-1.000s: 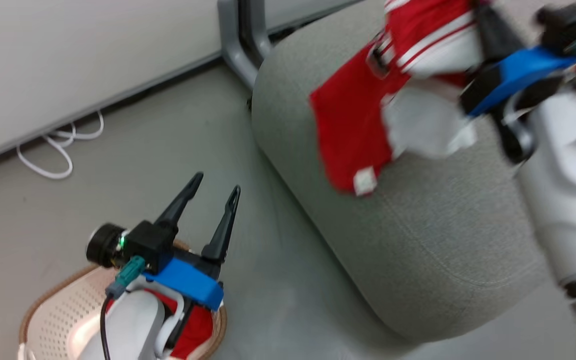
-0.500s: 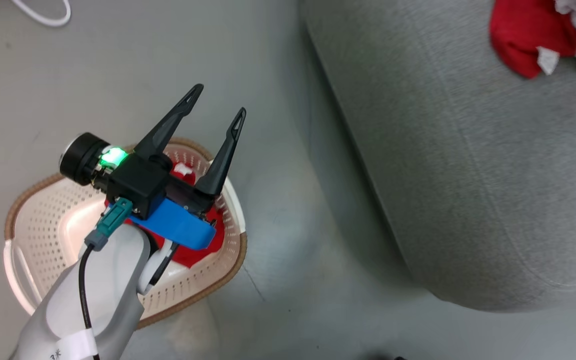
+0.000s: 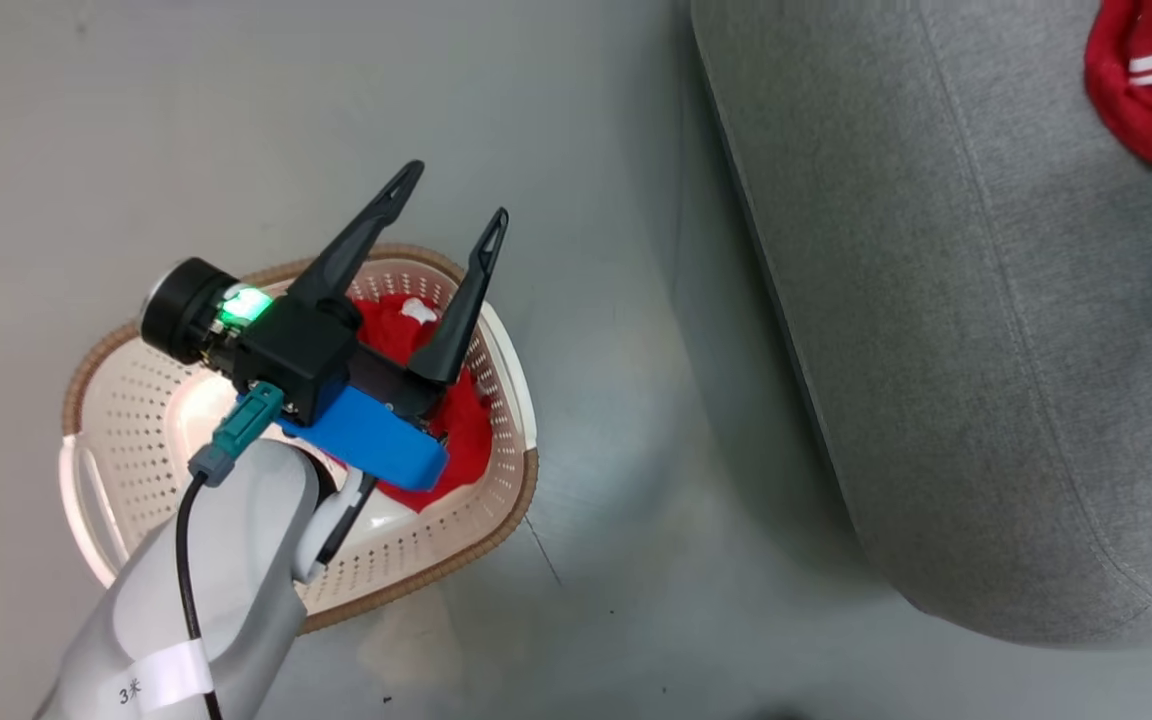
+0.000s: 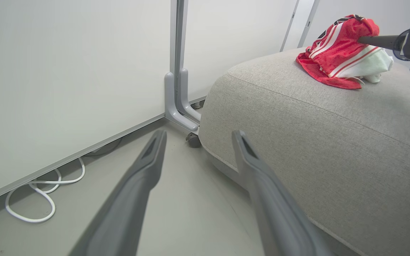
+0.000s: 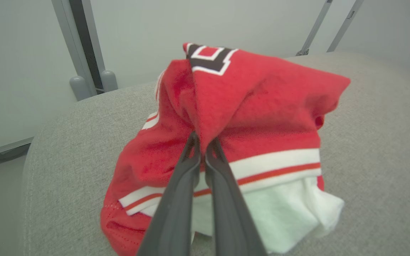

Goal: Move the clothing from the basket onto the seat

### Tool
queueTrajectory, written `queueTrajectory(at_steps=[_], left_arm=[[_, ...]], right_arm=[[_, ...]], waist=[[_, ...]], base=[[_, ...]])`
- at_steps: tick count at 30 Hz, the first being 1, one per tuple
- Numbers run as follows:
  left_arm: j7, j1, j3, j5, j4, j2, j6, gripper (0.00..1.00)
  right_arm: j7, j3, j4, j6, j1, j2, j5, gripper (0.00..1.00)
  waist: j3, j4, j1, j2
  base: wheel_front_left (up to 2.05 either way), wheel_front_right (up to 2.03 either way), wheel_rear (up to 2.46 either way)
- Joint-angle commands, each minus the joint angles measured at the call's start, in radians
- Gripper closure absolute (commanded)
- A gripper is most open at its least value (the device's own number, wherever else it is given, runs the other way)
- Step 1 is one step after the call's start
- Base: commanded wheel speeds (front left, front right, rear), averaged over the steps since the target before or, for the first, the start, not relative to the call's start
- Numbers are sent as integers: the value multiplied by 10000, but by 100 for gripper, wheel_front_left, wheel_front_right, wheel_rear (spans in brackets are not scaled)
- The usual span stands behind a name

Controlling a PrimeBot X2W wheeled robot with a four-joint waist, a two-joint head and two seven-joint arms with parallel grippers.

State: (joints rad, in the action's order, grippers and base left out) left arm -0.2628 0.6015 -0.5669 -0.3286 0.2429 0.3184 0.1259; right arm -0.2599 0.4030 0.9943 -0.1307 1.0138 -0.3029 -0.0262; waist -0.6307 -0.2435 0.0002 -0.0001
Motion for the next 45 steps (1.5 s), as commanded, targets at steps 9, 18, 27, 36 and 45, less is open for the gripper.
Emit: queueTrajectory(at_steps=[9, 18, 27, 36, 45], left_arm=[[-31, -1221, 351, -506, 449, -856, 68, 0], [-31, -3052, 1333, -647, 959, -1325, 68, 0], [-31, -4378, 2400, -383, 1198, -1606, 69, 0], [-29, -4762, 3516, -27, 1281, -1774, 69, 0], [-29, -4984, 4156, 154, 1268, -1901, 69, 0]], right_arm=[[-56, -449, -1759, -1, -2246, 127, 650, 0], [-54, -1826, -4298, -1, -5287, 1012, 548, 0], [423, -3137, -6742, -1, -7871, 1682, 326, 0], [954, -3570, -8178, -1, -9425, 2269, 50, 0], [1170, -3584, -8470, -1, -9751, 2456, 130, 0]], waist=[[2670, 528, -2, 1], [5032, 912, -2, 1], [6273, 1585, -2, 1], [6520, 2399, -2, 1], [6529, 2705, -2, 1]], base=[[0, 0, 0], [0, 0, 0], [0, 0, 0], [0, 0, 0], [0, 0, 0]])
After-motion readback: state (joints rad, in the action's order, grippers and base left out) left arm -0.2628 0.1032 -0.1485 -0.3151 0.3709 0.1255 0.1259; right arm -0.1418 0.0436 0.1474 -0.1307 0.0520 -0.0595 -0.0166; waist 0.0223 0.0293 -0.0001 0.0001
